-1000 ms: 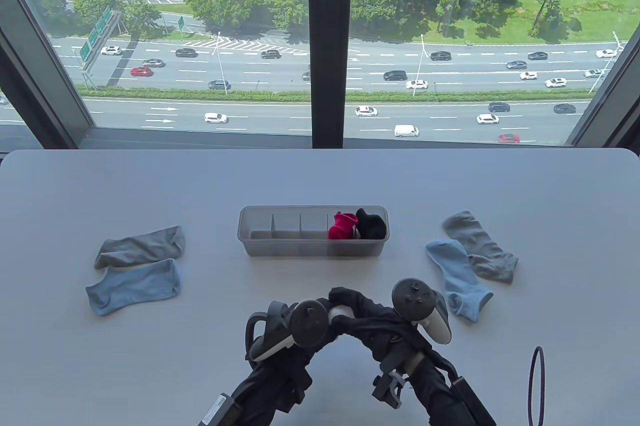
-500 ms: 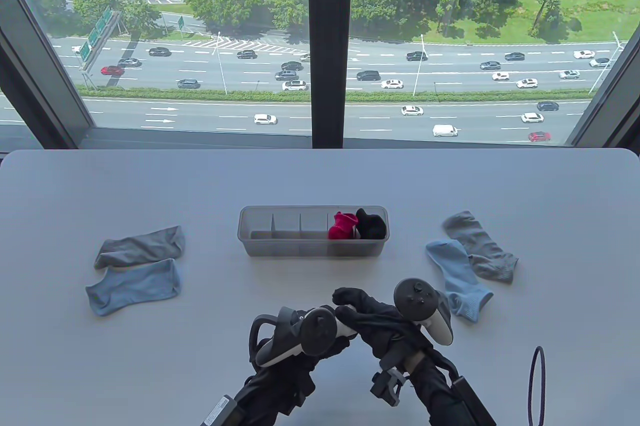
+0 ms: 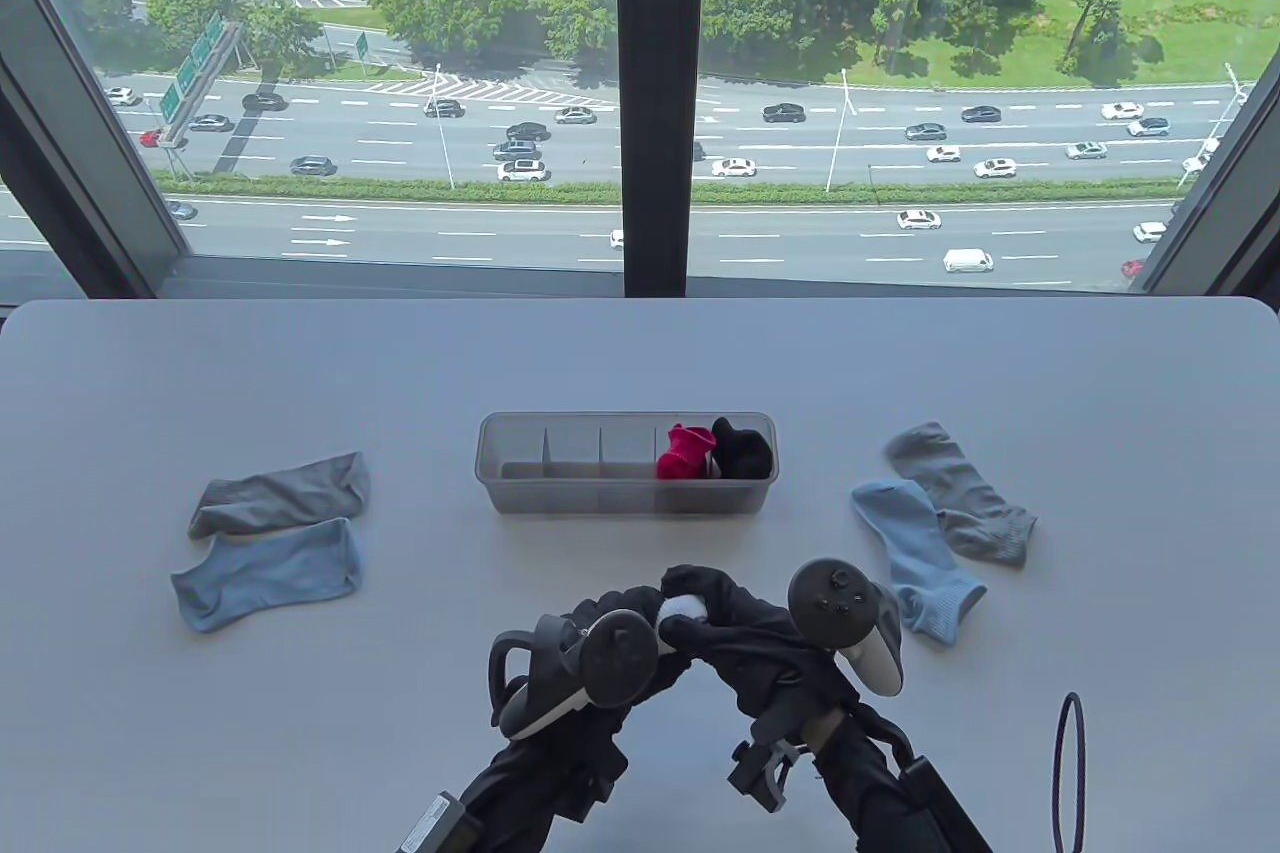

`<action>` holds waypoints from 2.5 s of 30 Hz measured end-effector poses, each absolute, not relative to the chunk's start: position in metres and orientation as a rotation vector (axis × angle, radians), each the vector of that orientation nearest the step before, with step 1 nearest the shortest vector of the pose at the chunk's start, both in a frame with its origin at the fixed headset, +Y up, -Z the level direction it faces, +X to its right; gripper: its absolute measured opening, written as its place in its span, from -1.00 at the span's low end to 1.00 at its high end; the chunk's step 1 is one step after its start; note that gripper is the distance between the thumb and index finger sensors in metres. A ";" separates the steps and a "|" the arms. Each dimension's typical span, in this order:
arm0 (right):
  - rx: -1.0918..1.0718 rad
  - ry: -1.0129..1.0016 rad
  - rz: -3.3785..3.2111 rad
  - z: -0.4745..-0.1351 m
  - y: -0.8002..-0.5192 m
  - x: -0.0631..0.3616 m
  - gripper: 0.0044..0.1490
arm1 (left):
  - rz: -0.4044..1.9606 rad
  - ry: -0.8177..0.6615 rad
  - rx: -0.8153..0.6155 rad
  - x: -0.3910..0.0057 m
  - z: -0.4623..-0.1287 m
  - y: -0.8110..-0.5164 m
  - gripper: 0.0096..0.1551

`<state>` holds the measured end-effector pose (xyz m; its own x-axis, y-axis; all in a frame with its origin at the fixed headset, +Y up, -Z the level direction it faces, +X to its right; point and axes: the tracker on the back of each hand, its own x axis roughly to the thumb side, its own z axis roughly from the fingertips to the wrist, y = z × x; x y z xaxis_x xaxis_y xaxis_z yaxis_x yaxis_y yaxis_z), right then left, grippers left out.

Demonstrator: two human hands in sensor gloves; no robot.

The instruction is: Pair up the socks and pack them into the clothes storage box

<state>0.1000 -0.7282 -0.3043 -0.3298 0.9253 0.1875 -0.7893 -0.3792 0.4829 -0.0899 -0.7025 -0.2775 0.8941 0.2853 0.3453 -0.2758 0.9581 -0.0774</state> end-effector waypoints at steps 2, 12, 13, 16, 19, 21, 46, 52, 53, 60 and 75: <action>0.544 0.441 1.843 -0.306 -0.732 0.101 -0.12 | 0.284 -0.373 -0.032 -0.092 -0.280 -0.703 -0.28; 0.367 0.220 2.165 -0.309 -0.736 0.120 -0.23 | 0.466 -0.403 0.004 -0.104 -0.280 -0.694 -0.18; 0.351 0.203 2.181 -0.309 -0.736 0.123 -0.23 | 0.526 -0.383 0.104 -0.106 -0.279 -0.686 -0.37; 0.328 0.184 2.126 -0.308 -0.735 0.120 -0.23 | 0.491 -0.384 0.074 -0.102 -0.277 -0.685 -0.59; 0.327 0.169 2.117 -0.304 -0.733 0.115 -0.23 | 0.368 -0.378 0.072 -0.093 -0.275 -0.696 -0.43; 0.313 0.141 2.118 -0.303 -0.733 0.115 -0.22 | 0.343 -0.373 0.048 -0.087 -0.273 -0.698 -0.30; 0.358 0.143 2.132 -0.301 -0.733 0.109 -0.22 | 0.495 -0.266 0.097 -0.096 -0.276 -0.700 -0.56; 0.306 0.166 2.096 -0.306 -0.739 0.120 -0.23 | 0.574 -0.332 0.012 -0.099 -0.280 -0.696 -0.58; 0.317 0.174 2.068 -0.306 -0.738 0.122 -0.23 | 0.565 -0.319 -0.001 -0.101 -0.280 -0.695 -0.59; 0.478 0.325 1.808 -0.306 -0.734 0.112 -0.21 | 0.766 -0.222 -0.206 -0.132 -0.296 -0.708 -0.21; 0.610 0.164 2.280 -0.297 -0.717 0.101 -0.13 | 0.804 -0.390 -0.050 -0.113 -0.290 -0.694 -0.41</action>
<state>0.1010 -0.7168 -0.2975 -0.5998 0.7056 0.3773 -0.6444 -0.7055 0.2949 -0.1127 -0.6937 -0.2896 0.6266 0.7100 0.3212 -0.6919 0.6966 -0.1899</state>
